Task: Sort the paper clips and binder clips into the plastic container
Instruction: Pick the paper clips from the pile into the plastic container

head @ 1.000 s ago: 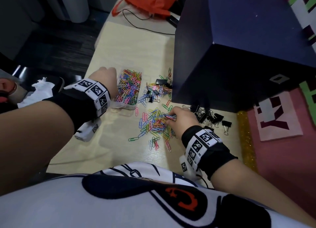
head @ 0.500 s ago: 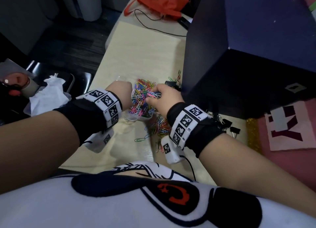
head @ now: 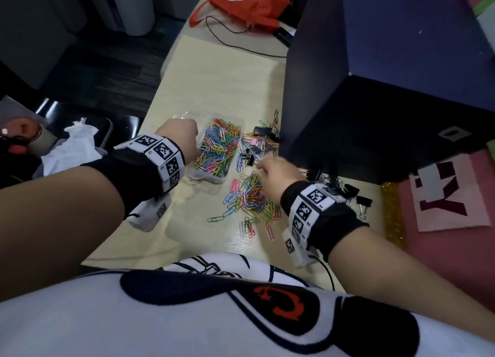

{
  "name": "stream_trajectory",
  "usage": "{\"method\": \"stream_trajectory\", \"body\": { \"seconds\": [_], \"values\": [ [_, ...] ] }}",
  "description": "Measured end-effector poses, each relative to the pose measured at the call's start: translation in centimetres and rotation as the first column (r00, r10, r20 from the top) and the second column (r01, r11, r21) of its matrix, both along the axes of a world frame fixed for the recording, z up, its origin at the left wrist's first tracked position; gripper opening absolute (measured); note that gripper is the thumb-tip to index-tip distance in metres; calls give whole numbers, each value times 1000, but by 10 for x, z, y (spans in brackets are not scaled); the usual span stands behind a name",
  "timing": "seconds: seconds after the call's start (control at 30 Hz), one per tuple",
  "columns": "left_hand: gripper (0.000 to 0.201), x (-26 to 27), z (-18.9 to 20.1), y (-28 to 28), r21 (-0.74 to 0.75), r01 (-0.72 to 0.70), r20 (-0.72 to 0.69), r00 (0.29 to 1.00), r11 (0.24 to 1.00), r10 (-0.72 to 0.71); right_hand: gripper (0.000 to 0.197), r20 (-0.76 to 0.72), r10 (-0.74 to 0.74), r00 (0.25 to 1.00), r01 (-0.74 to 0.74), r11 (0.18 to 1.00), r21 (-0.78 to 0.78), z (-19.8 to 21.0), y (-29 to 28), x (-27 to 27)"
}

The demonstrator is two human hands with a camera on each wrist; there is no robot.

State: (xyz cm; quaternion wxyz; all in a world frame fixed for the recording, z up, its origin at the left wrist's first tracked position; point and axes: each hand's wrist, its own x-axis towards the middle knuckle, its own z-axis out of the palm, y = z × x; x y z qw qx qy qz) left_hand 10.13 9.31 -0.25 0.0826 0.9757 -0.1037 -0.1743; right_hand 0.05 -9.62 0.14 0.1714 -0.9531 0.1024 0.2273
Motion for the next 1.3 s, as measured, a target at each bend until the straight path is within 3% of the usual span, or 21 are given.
{"method": "stream_trajectory", "body": {
  "seconds": [0.1,0.23,0.3,0.4,0.47,0.6,0.67,0.73,0.8,0.9,1.03,1.1,1.17,1.3],
  "values": [
    [34,5,2,2,2,-17,22,1000,1000,16,45,-14,195,981,-195,981,6,-19,3,-22],
    [33,-4,12,-3,-23,51,143,989,998,-47,40,53,247,968,-247,969,5,-27,-3,-39],
    [31,-17,21,-14,-84,160,180,973,984,-143,40,97,187,978,-190,982,19,-28,-11,-42],
    [29,-43,28,-35,-88,400,79,916,912,-394,45,144,-20,989,14,999,43,-25,-24,-39],
    [31,-60,22,-47,-48,517,-37,854,855,-519,56,106,-56,993,52,998,40,-21,-28,-34],
    [47,-82,3,-57,126,610,-202,788,782,-581,93,-102,70,992,-67,997,29,-16,-23,-27],
    [74,-85,-6,-54,214,649,-248,759,730,-602,89,-128,130,983,-131,991,-2,-18,-22,-31],
    [88,-88,-11,-49,278,697,-241,717,661,-654,79,-84,172,982,-173,985,-12,-22,-21,-42],
    [82,-89,-14,-47,298,712,-230,700,636,-676,66,-25,190,981,-190,982,-6,-24,-21,-54],
    [63,-89,-13,-49,249,683,-246,730,686,-638,48,57,85,995,-87,996,21,-20,-24,-63],
    [37,-85,-17,-51,192,652,-241,756,733,-609,93,-119,-113,986,102,990,-93,-15,-19,-69],
    [27,-86,-20,-52,175,641,-215,766,747,-606,99,-124,-95,988,90,995,-51,-17,-10,-70],
    [24,-86,-21,-54,165,638,-185,769,752,-612,89,-62,-17,998,18,1000,13,-22,0,-68],
    [21,-85,-20,-55,195,658,-142,753,727,-643,45,26,8,1000,-9,1000,27,-31,11,-62]
  ]
}}
